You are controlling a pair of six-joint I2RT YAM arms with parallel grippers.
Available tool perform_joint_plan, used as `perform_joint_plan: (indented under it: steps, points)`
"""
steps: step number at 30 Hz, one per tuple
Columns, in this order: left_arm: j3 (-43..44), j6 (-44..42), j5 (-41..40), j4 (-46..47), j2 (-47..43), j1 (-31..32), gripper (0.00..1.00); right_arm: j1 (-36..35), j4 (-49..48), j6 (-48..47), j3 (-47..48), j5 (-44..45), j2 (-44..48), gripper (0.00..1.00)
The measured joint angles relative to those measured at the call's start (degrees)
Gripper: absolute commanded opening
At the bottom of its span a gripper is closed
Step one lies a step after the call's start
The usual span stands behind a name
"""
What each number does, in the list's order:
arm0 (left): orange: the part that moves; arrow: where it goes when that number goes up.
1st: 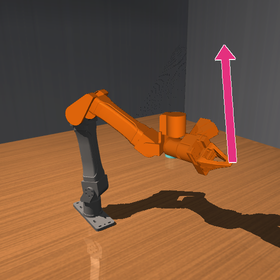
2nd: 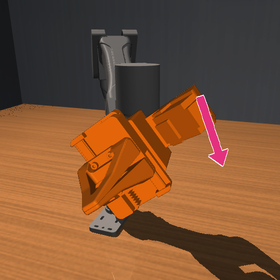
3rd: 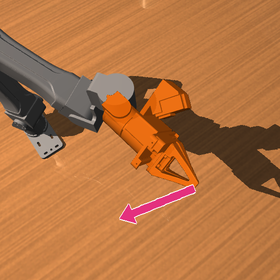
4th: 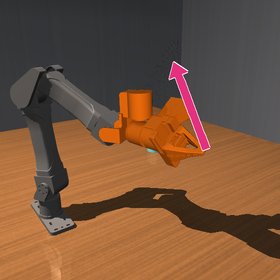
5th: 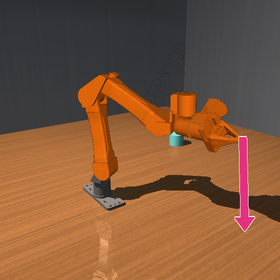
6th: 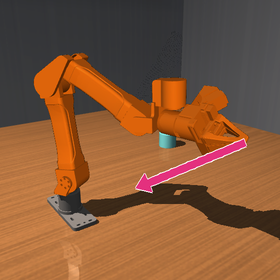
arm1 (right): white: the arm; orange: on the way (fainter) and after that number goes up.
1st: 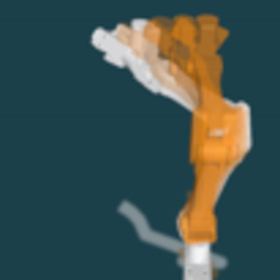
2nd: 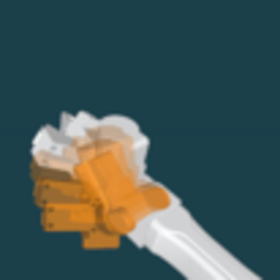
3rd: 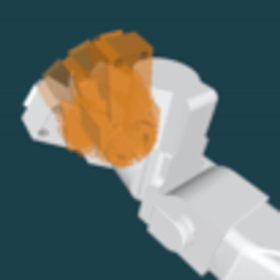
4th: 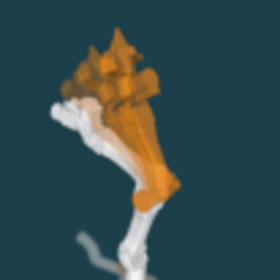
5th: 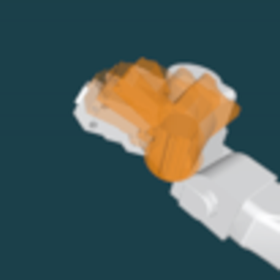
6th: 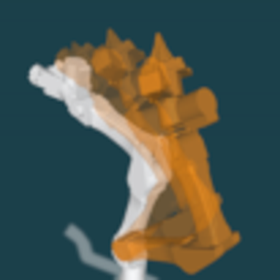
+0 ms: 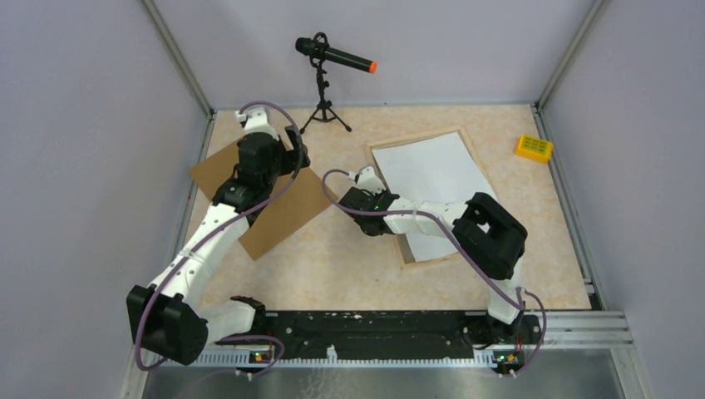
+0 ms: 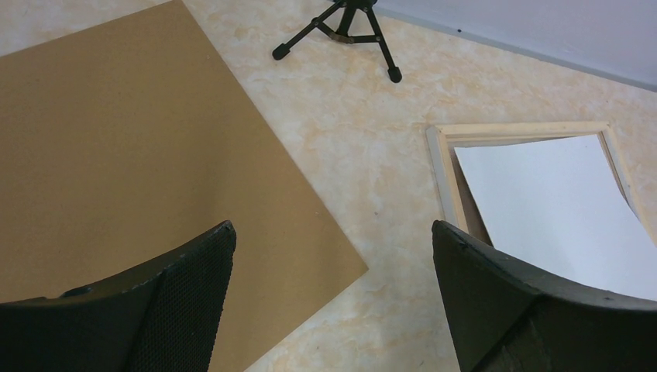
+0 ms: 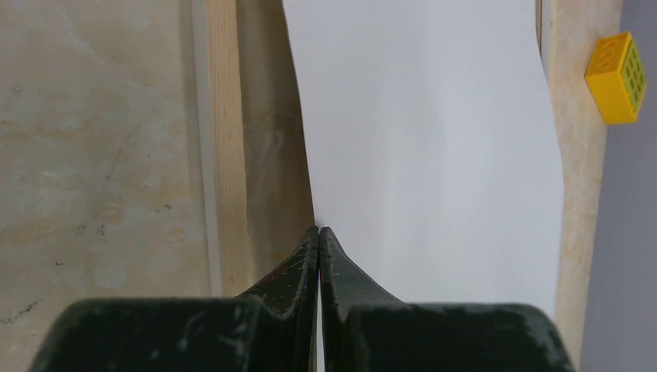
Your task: Put the photo into the frame
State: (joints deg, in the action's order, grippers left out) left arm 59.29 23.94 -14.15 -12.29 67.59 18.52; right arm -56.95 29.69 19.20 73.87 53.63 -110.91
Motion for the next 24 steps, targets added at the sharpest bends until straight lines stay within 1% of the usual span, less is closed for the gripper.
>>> perform_joint_plan:
  steps: [6, 20, 21, 23, 24]
  points:
    - [0.0, 0.0, 0.4, 0.0, 0.0, 0.0, 0.99, 2.7, -2.9, 0.1, -0.4, -2.7, 0.5, 0.0]
    - [0.0, 0.0, 1.4, 0.0, 0.0, 0.0, 0.99, 4.3, -7.4, -1.2, 0.1, -5.4, -1.2, 0.0]
    - [0.0, 0.0, 1.5, 0.0, 0.0, 0.0, 0.99, 4.4, -7.7, -1.4, 0.1, -5.5, -1.4, 0.06]
    - [0.0, 0.0, 1.6, 0.0, 0.0, 0.0, 0.99, 4.5, -8.3, -2.1, 0.0, -5.8, -1.7, 0.27]
    - [0.0, 0.0, 1.7, 0.1, 0.0, 0.0, 0.99, 4.5, -8.7, -2.6, 0.0, -6.1, -1.7, 0.4]
